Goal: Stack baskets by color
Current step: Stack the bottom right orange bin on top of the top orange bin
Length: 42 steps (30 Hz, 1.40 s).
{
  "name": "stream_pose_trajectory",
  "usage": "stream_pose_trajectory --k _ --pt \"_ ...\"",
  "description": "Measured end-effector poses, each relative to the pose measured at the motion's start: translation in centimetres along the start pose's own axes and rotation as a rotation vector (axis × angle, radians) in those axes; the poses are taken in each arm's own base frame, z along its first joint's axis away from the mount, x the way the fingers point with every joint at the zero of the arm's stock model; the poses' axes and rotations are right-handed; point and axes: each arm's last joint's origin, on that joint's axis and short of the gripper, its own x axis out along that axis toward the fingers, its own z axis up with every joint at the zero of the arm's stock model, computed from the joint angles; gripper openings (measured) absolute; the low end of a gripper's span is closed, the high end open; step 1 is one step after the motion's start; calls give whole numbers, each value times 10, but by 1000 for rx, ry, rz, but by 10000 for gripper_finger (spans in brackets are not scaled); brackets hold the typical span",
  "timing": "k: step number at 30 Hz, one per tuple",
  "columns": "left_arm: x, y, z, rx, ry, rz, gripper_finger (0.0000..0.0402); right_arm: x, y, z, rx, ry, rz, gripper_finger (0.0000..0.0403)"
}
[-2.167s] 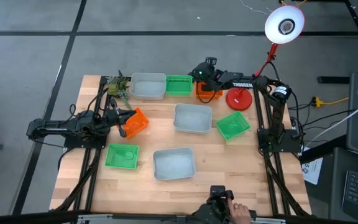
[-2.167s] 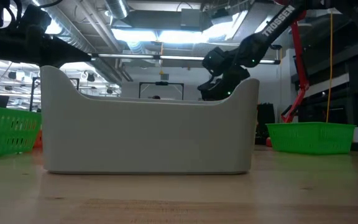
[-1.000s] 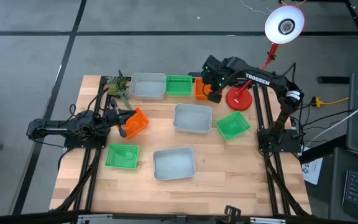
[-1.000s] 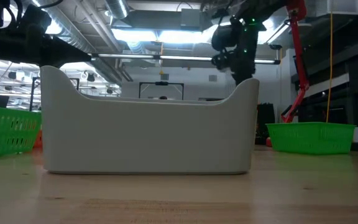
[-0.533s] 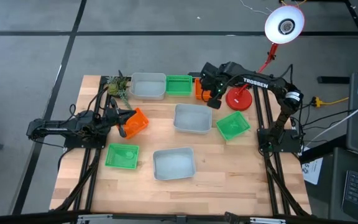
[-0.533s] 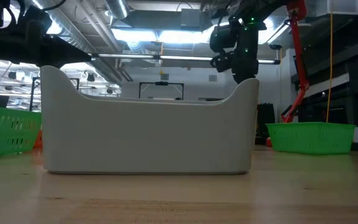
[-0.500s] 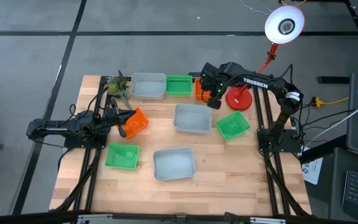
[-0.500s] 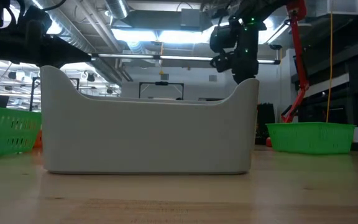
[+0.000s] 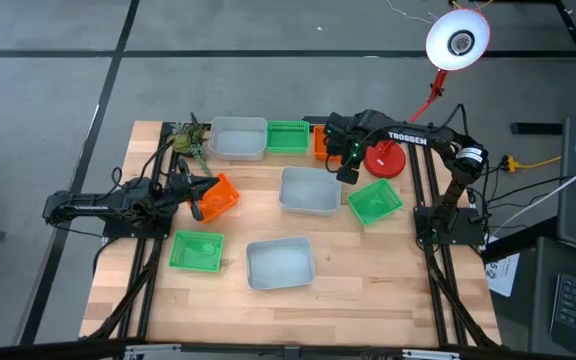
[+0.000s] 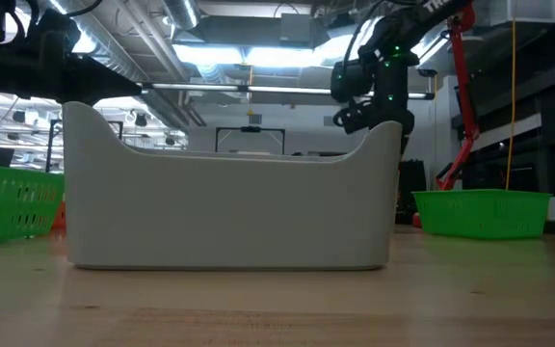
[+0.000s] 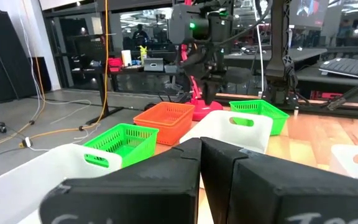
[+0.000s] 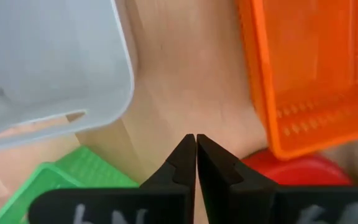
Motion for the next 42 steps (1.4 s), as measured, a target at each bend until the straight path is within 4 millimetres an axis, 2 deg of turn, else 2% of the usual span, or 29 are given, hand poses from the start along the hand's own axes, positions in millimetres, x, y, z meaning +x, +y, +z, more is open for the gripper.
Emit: stream_pose_trajectory --k 3,8,18,25,33,42 --pt "0 0 0 0 0 0 0 0 0 4 -35 -48 21 15" --pt "0 0 0 0 0 0 0 -1 3 6 -72 -105 153 15" --pt "0 0 0 0 0 0 0 -1 -5 16 -74 -198 50 15" --pt "0 0 0 0 0 0 0 -1 -6 15 -96 -194 46 15" --pt "0 0 0 0 0 0 0 0 -21 5 -36 -129 58 15" --pt "0 0 0 0 0 0 0 0 -22 1 -31 -98 68 15"
